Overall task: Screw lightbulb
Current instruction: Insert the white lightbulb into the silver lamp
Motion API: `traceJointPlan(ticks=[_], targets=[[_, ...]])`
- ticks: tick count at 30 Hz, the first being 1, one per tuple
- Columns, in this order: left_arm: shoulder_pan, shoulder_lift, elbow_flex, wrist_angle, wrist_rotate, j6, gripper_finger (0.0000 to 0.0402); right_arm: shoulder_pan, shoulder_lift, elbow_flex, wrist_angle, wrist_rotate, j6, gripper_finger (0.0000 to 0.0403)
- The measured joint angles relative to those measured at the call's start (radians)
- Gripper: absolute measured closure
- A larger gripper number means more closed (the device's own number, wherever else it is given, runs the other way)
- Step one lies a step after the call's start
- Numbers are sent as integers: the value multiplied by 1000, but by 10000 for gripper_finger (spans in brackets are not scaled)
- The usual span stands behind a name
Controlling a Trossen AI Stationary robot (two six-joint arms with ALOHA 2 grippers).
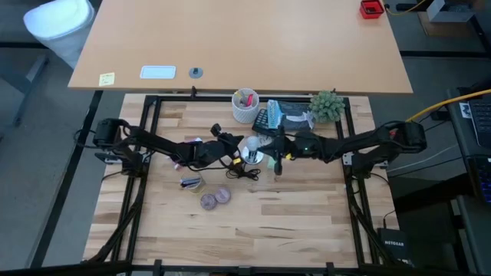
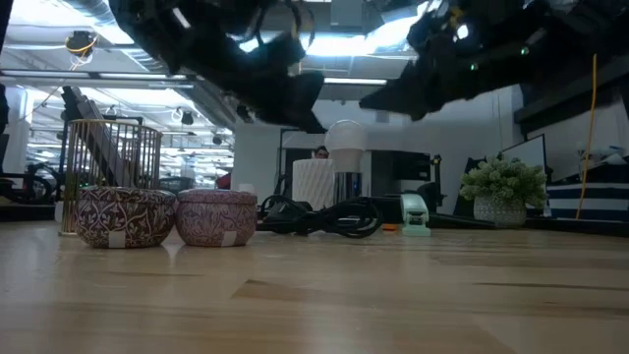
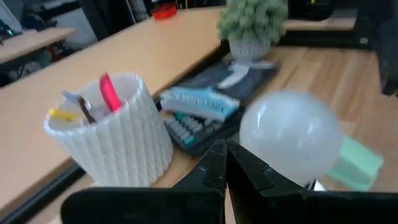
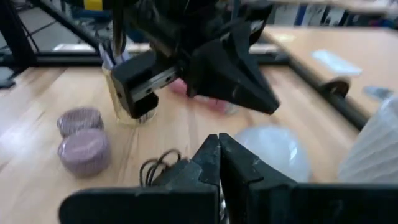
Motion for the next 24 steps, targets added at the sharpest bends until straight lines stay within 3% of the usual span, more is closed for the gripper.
traceJointPlan(ticks=[7,12,24], targets=[[-32,-82,0,2,-1,54,401,0,-112,0,-5,151,-70,400],[-64,-90,0,-3,19,45,401,-1,-117,0,-14,303,-72,400],[-69,-23,0,15,186,-6,401,-1,44,0,-4,314,-63,400]])
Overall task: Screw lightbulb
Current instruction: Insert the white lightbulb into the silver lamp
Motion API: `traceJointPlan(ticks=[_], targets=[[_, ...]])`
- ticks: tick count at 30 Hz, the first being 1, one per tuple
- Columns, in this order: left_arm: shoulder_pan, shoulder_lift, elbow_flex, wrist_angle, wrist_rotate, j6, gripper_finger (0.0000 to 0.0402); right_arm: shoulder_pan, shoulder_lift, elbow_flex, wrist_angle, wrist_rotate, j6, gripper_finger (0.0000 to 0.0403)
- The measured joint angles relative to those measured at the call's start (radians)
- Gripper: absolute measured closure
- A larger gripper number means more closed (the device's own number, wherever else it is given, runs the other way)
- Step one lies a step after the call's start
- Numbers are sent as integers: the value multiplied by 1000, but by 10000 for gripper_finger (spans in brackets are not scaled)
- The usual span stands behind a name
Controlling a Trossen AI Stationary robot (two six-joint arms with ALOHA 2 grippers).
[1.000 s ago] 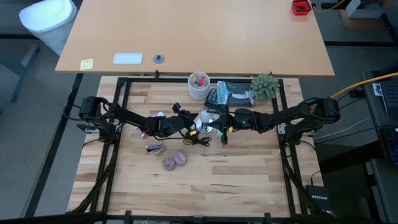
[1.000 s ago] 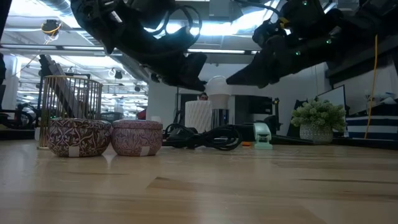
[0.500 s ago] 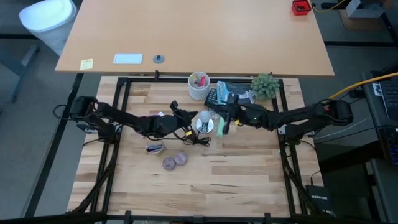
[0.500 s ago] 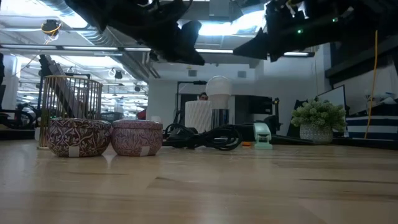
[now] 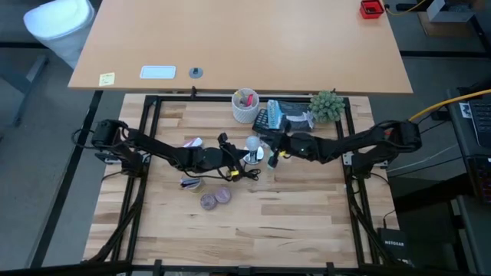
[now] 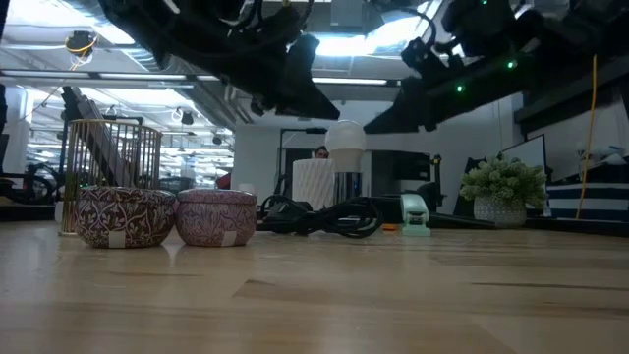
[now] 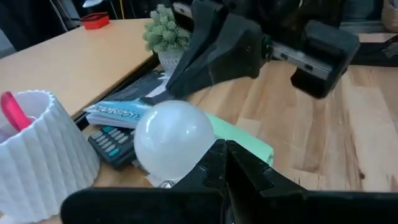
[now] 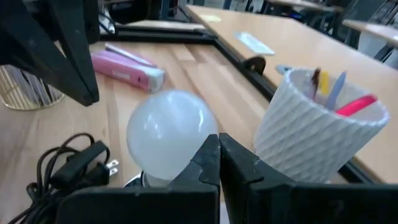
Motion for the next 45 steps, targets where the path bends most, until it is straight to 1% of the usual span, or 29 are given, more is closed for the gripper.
traceJointPlan(ticks=[5,15,21,28,31,34,36,39,42,45], targets=[[2,38,0,9,1,-5,401,0,42,0,21,0,22,400],[15,45,0,9,0,-15,401,0,44,0,24,0,24,400],[38,45,0,-1,6,-23,401,-3,44,0,24,-101,30,400],[57,45,0,-1,10,-24,401,-3,43,0,21,-121,53,400],[58,45,0,-7,-13,-22,401,-3,43,0,17,-128,55,400],[57,44,0,-29,-86,-22,402,-3,42,-1,12,-141,55,400],[56,45,0,-53,-150,-29,402,1,41,-1,11,-185,56,400],[58,47,0,-89,-186,-34,401,5,45,-1,-6,-290,55,400],[66,47,0,-84,-183,-50,401,2,44,0,5,-375,56,400],[74,47,0,-92,-181,-59,401,3,44,0,-3,-400,71,400]])
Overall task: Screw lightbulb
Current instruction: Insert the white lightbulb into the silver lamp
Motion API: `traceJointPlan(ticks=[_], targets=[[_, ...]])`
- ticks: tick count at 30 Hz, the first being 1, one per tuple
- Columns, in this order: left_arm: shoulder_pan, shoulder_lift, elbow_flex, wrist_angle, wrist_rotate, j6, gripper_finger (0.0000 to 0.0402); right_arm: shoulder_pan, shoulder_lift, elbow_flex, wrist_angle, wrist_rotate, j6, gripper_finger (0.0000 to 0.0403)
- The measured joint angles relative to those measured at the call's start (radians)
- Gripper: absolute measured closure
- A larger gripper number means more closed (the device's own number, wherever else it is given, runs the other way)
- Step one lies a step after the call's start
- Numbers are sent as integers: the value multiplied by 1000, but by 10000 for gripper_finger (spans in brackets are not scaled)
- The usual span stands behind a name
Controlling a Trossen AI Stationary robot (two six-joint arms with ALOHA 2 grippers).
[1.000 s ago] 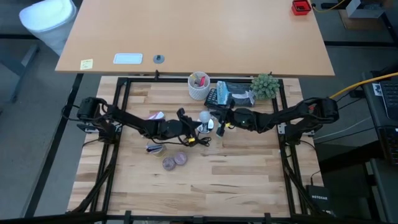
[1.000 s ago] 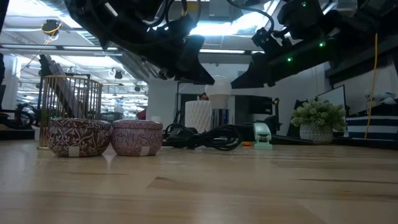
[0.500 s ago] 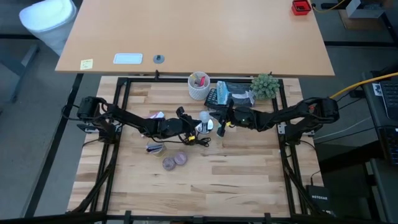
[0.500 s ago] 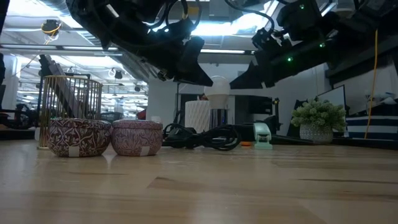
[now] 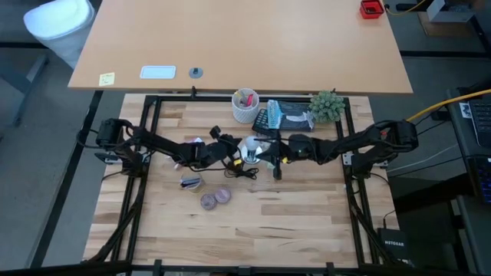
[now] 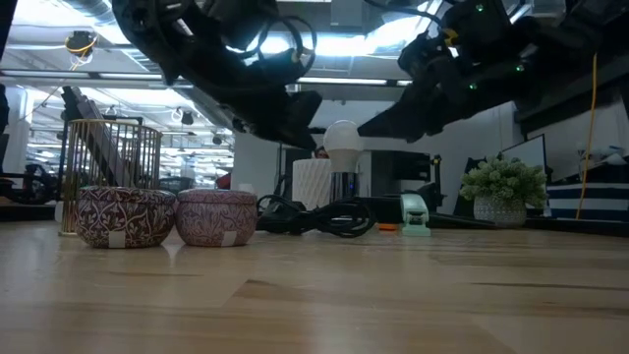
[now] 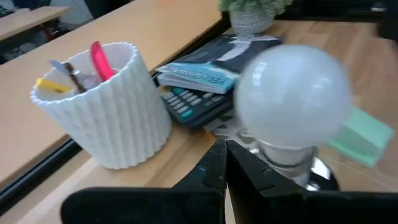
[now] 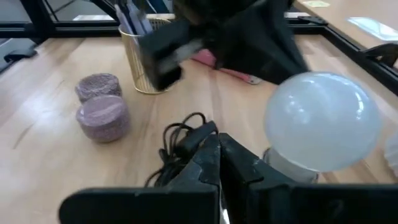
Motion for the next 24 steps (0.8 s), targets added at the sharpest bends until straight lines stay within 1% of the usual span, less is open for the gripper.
traceJointPlan(ticks=[7,10,15,20,24], targets=[[-2,-1,0,-10,1,12,401,-1,0,0,3,16,6,400],[-2,-21,0,-9,1,45,401,-1,0,0,48,18,4,400],[-2,-90,0,-17,1,168,401,-2,-28,0,135,36,3,400],[15,-188,0,-45,2,313,401,-2,-97,0,152,130,2,400],[44,-271,0,-123,1,332,401,-2,-142,0,154,169,2,400]])
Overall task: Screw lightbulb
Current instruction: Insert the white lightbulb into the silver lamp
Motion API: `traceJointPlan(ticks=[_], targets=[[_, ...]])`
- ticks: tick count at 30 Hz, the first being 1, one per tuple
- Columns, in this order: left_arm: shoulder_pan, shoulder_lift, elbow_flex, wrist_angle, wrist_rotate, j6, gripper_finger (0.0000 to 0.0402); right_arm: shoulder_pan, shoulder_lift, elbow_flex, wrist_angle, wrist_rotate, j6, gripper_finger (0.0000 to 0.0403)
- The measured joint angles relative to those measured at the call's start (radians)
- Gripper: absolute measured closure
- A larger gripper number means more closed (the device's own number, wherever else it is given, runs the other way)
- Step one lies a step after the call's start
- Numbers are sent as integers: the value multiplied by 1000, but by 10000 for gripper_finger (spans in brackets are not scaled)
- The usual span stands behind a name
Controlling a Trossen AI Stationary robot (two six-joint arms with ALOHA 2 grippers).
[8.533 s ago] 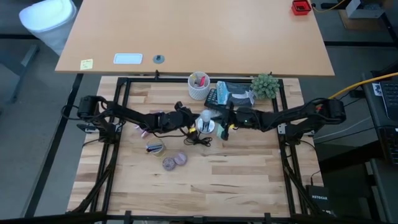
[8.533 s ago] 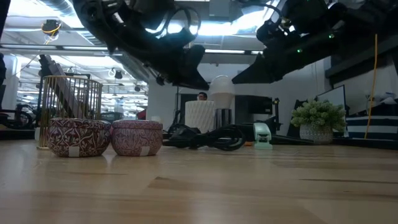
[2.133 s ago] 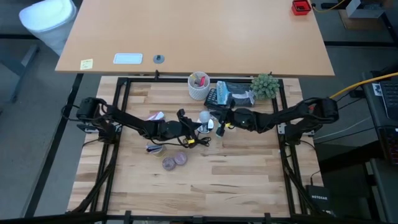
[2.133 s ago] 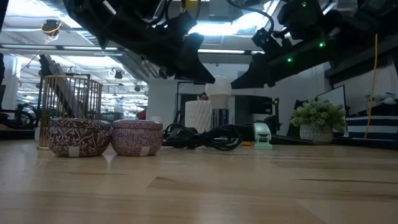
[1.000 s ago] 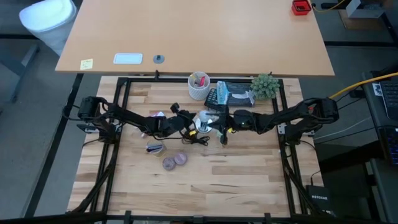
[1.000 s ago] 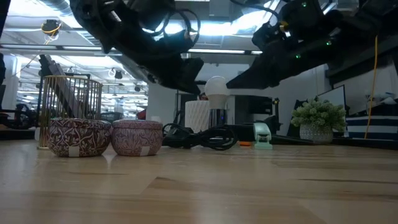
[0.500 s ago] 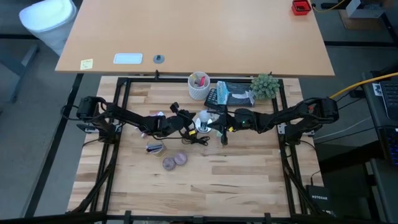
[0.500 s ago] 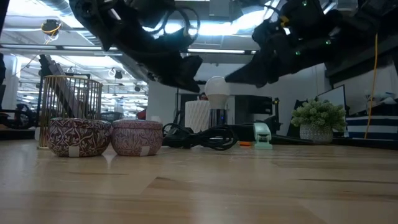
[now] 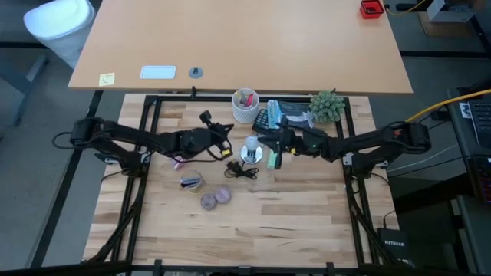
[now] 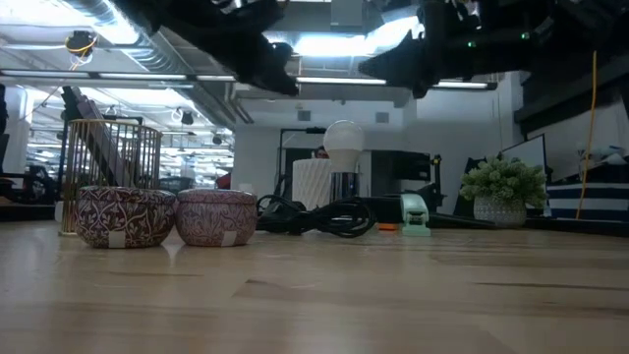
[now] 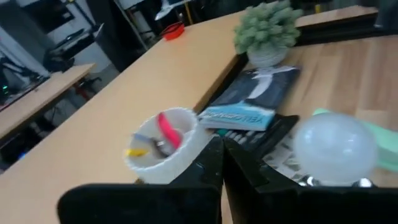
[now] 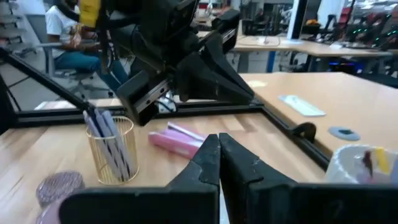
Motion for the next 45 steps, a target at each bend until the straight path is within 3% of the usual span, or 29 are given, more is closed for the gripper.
traceJointPlan(ticks=[8,15,20,29,34,40,45], targets=[[12,-75,0,-225,21,-141,401,0,-24,0,-3,57,0,400],[11,-64,0,-237,264,-213,401,0,-24,0,-5,110,44,400],[11,-64,0,-193,354,-186,401,-1,-24,0,-16,124,50,400],[16,-43,0,-170,504,-145,401,-1,-4,0,-166,386,49,400],[16,42,0,-27,597,-135,401,-1,46,0,-162,388,49,400],[17,167,0,70,598,-163,401,-1,135,0,-152,309,54,400],[16,190,0,72,580,-198,401,-1,163,0,-130,301,55,400]])
